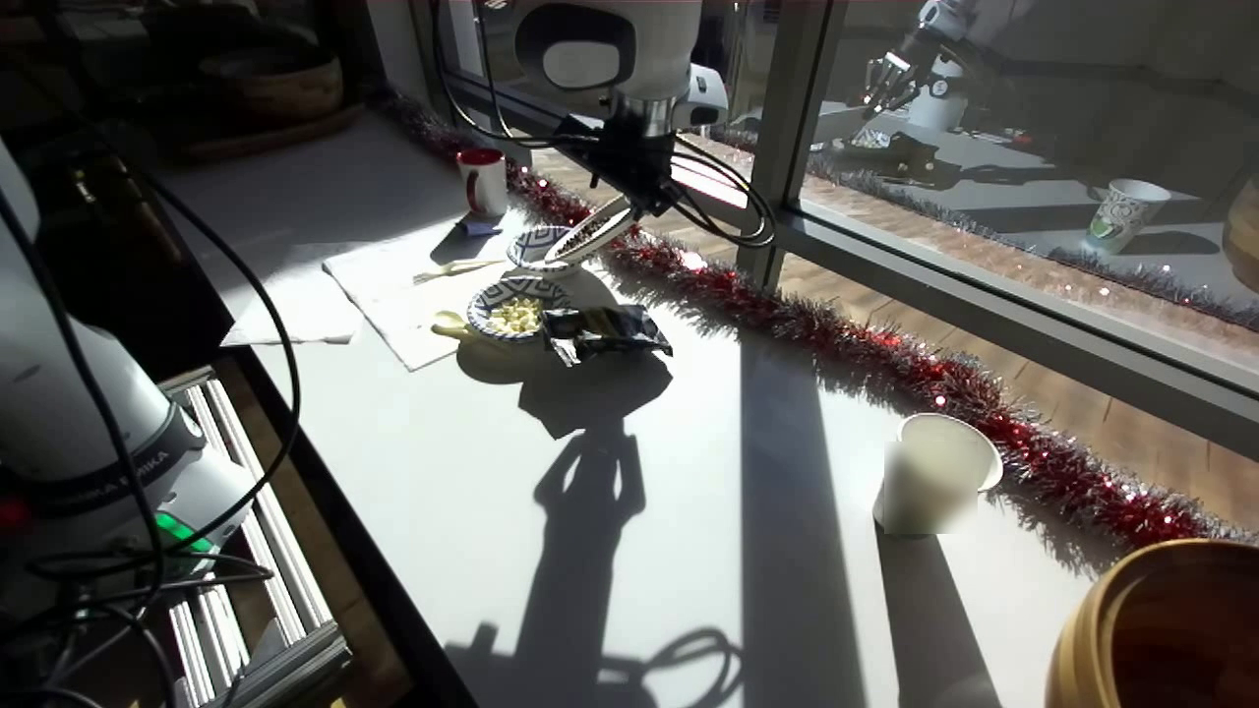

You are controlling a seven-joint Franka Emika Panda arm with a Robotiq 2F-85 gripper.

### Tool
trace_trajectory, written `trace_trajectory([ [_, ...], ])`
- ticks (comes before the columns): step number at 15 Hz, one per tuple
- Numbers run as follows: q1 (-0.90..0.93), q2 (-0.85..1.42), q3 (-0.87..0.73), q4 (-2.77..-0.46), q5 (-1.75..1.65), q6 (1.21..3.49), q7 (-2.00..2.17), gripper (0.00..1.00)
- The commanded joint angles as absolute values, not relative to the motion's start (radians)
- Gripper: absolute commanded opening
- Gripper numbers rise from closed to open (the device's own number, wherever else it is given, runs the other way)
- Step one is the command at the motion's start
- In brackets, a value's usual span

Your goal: Pour the beans on the plate into the bowl

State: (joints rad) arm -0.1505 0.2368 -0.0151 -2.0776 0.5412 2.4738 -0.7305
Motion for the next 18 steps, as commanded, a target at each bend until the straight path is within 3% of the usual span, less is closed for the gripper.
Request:
trace_trajectory([
  [1, -0.141, 0.185, -0.004, -2.135, 0.486, 2.525, -0.674, 0.01],
  [18, -0.086, 0.117, 0.015, -2.193, 0.281, 2.617, -0.476, 0.01],
])
